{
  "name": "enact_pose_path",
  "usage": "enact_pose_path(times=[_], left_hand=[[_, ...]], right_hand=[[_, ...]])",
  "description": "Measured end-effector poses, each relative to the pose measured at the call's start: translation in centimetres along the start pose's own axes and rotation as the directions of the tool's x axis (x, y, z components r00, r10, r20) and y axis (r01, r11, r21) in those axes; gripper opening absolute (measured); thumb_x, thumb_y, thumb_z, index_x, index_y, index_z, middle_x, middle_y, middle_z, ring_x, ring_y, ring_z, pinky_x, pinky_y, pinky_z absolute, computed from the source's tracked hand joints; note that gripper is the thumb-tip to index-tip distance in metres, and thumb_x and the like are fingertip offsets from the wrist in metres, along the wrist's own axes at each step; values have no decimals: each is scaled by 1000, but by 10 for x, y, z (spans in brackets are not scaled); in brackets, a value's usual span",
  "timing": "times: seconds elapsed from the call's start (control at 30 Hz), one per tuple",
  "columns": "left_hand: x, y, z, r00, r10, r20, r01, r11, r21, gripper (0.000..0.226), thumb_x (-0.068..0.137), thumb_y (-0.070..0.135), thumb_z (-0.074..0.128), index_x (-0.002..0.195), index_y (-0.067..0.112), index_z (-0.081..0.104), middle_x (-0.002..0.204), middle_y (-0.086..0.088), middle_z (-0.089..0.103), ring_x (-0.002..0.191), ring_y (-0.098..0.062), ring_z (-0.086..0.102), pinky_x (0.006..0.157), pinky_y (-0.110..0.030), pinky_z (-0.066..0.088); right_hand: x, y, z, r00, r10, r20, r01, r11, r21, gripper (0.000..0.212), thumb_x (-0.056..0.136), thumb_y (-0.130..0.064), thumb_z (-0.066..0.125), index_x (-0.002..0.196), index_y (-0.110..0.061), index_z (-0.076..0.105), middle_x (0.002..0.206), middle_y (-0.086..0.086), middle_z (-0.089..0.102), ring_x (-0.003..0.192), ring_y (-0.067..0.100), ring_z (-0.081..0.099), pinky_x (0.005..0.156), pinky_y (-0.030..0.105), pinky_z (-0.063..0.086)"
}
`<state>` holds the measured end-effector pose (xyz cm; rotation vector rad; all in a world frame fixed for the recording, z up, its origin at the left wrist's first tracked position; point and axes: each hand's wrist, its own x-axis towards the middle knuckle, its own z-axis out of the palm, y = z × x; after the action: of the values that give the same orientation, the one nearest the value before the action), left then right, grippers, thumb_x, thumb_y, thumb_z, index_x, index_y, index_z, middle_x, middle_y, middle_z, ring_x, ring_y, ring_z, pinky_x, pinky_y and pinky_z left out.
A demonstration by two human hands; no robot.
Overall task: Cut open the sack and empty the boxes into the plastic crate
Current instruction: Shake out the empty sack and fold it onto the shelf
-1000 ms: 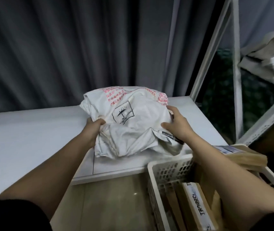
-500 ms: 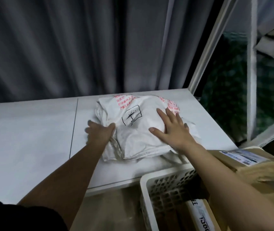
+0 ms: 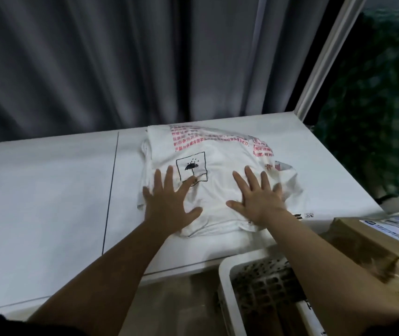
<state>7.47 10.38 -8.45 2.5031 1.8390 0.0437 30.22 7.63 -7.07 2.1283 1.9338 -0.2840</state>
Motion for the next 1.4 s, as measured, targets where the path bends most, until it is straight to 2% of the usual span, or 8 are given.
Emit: enact_pose_path(times=[0.23, 0.4, 0.53, 0.73, 0.87, 0.97, 1.07, 1.4], left_hand=[[-17, 29, 3, 989, -76, 125, 112, 942, -315, 63, 85, 74, 34, 143, 52, 26, 161, -5, 7, 147, -29, 10, 112, -52, 24], [-1, 43, -9, 995, 67, 78, -35, 935, -353, 72, 76, 61, 20, 139, 35, 43, 146, -12, 35, 131, -34, 38, 106, -42, 37], [17, 79, -15, 972, 178, 154, -103, 910, -403, 47, 91, 29, 49, 136, 18, 40, 136, -13, 36, 125, -35, 38, 107, -37, 30], [35, 89, -13, 975, 190, 113, -128, 902, -413, 48, 93, 21, 52, 140, 18, 42, 136, -12, 32, 133, -29, 30, 111, -34, 29], [24, 85, -12, 938, 238, 251, -149, 933, -327, 65, 95, 39, 45, 152, 28, 16, 156, -8, 18, 147, -26, 4, 118, -39, 16], [16, 86, -25, 937, 218, 274, -129, 942, -309, 71, 94, 51, 40, 153, 30, 6, 161, -2, 10, 149, -25, -3, 120, -44, 8], [9, 92, -45, 983, 182, 39, -165, 949, -268, 67, 94, 48, 42, 152, 26, 15, 160, -5, 16, 149, -25, 3, 119, -44, 3], [0, 103, -106, 963, 268, -28, -268, 946, -184, 70, 95, 47, 42, 153, 26, 11, 162, -1, 6, 149, -20, 2, 119, -42, -2]], right_hand=[[14, 18, 5, 996, 64, 67, -64, 998, 4, 76, 89, -70, 23, 147, -38, -16, 158, -8, -20, 146, 35, -3, 111, 61, 18], [6, 27, -17, 960, 268, 76, -270, 963, 11, 61, 94, -45, 33, 148, -32, 8, 157, -3, 7, 140, 37, 16, 106, 62, 23], [-3, 39, -28, 899, 435, 54, -432, 900, -51, 53, 94, -25, 39, 144, -21, 20, 147, 10, 25, 133, 44, 26, 101, 64, 32], [5, 61, -9, 839, 474, 268, -534, 812, 237, 66, 91, -47, 36, 145, -31, 2, 153, 11, 7, 135, 53, 17, 108, 61, 24], [4, 58, 2, 813, 501, 296, -577, 760, 298, 70, 95, -48, 32, 148, -32, -10, 157, 5, -11, 139, 52, 1, 113, 59, 15], [-3, 57, -8, 828, 526, 196, -559, 801, 214, 63, 93, -48, 32, 147, -23, 8, 152, 10, 16, 133, 46, 23, 107, 53, 29], [-12, 48, -25, 855, 517, 43, -517, 842, 153, 52, 95, -37, 30, 141, -12, 26, 143, 11, 35, 128, 37, 35, 101, 46, 33], [-48, 42, -88, 873, 442, -207, -386, 885, 262, 43, 97, -34, 23, 133, -17, 38, 136, 10, 47, 125, 32, 43, 96, 42, 32]])
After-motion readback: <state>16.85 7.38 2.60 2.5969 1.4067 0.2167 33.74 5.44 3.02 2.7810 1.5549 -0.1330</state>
